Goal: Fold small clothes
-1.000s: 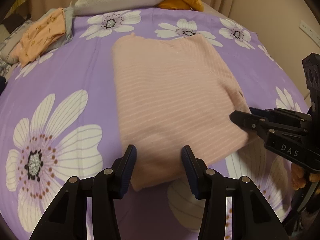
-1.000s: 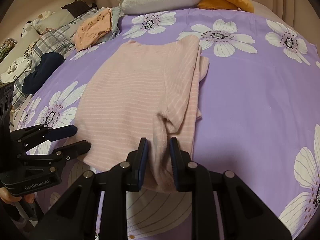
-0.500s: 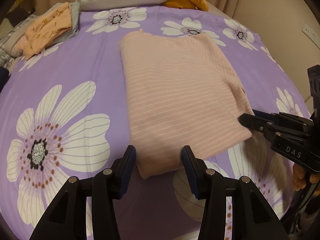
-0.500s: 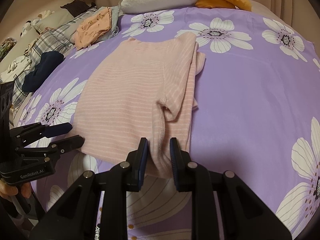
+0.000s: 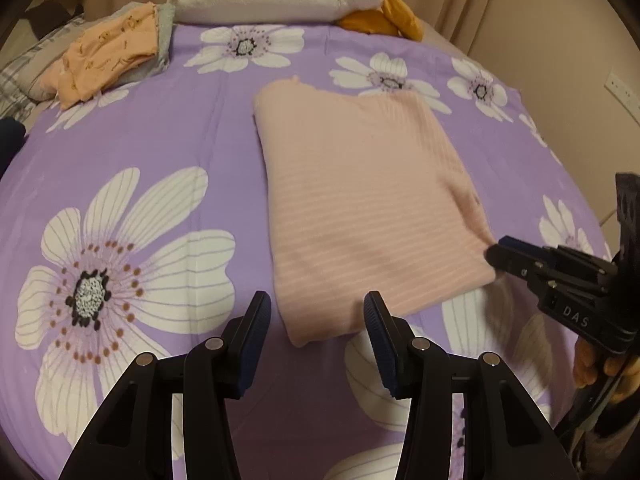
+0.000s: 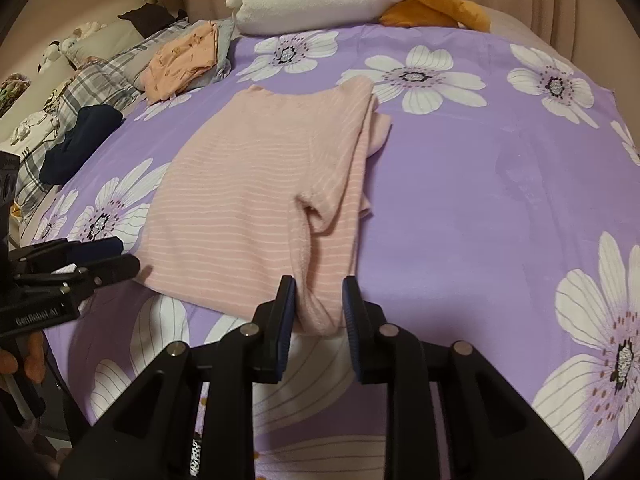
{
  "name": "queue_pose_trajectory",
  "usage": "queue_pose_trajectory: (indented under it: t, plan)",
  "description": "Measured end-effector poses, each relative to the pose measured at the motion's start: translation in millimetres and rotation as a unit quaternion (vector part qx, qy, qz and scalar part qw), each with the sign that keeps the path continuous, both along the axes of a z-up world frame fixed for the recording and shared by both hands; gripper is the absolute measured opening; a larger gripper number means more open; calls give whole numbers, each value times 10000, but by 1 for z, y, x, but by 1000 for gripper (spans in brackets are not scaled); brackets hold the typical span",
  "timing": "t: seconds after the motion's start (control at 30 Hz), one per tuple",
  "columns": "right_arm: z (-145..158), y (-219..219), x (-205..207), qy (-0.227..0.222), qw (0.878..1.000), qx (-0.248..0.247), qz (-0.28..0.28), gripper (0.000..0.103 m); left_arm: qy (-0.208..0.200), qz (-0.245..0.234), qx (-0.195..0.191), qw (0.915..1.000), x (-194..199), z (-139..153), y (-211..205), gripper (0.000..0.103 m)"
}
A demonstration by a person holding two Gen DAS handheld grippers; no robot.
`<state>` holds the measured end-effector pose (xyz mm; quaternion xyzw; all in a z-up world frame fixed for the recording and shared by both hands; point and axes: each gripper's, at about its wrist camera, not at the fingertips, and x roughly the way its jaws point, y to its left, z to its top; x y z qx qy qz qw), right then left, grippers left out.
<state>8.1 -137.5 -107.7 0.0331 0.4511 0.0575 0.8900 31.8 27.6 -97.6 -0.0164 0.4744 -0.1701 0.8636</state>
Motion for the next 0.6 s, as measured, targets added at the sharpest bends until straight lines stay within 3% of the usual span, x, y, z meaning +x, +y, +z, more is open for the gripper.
queue_pose_trajectory:
  t: [0.27,0.6]
  plan:
    - [10,-2,4,-242,9996,125,-33,26,-144,-35,-134,9998,12,6,-12,49]
    - [-14,-8,13,160,9991,363,-162,26,33,-150,103,9998,20,-14,-26,49]
